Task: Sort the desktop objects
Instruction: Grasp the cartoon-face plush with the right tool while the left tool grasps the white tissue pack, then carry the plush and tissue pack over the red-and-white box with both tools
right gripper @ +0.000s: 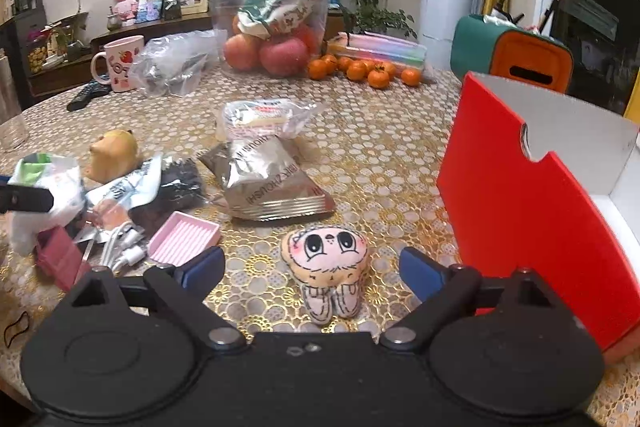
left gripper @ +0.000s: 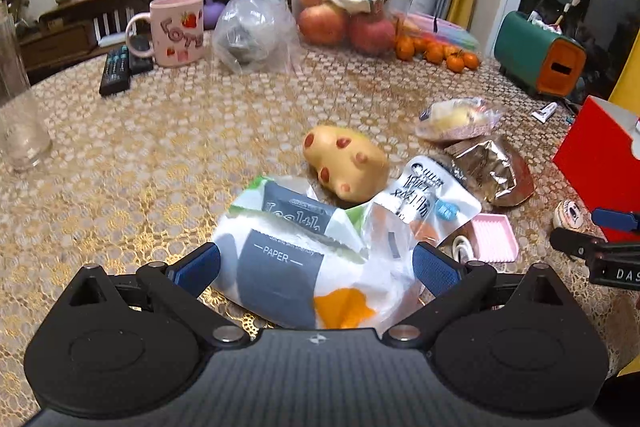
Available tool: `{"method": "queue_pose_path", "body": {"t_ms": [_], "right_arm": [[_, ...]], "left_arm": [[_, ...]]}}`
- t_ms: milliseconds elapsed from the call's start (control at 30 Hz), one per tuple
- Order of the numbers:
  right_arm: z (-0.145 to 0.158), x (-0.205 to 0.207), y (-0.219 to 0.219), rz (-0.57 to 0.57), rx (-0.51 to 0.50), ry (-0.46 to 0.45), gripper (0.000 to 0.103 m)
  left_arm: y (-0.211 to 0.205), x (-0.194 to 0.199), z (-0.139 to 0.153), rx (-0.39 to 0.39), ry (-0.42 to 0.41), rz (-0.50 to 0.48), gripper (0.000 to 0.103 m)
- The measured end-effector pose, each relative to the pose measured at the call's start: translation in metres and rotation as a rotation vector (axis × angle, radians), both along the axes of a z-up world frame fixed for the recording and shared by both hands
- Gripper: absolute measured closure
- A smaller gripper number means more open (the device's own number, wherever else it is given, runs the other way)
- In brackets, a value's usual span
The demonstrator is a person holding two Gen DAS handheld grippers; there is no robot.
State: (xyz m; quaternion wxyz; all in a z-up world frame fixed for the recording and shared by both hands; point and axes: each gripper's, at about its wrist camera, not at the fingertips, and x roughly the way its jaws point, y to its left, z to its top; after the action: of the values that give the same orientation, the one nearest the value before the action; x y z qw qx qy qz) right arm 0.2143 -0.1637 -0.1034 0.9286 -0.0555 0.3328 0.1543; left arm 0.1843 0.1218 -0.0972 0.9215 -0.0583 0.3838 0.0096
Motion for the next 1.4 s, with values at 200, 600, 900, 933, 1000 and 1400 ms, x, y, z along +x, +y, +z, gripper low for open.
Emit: {"method": "queue_pose_path", "body": {"t_ms": [200,600,900,933,1000,1400], "right_arm": [[-0.007,0.009,-0.001,-0.020,0.014,0.022,0.018],[-0.011,0.012,-0.001,-0.017,0.031,0.062,0.043],[-0.005,0.004,0.000,0.003,0.029,0.060,0.055],[-0.004,0.003,0.000,0.005,0.027,0.056,0.055],[-0.001,0.001,0.000,0.009,0.024,0.052,0.056],[0.019,-0.019,-0.008,0.026,0.026,0.031,0.057]], "left_arm": [[0.005,0.001,-0.005,-0.015,-0.004,0.012,0.000],[0.013,-0.008,0.004,-0.067,-0.054,0.037,0.057],[0.003,-0.016,0.015,-0.017,-0.097,0.006,0.088],[0.003,-0.017,0.017,-0.014,-0.100,0.003,0.090],[0.004,-0.018,0.018,-0.020,-0.102,-0.002,0.093],[0.003,-0.038,0.037,-0.028,-0.129,0.003,0.098]]}}
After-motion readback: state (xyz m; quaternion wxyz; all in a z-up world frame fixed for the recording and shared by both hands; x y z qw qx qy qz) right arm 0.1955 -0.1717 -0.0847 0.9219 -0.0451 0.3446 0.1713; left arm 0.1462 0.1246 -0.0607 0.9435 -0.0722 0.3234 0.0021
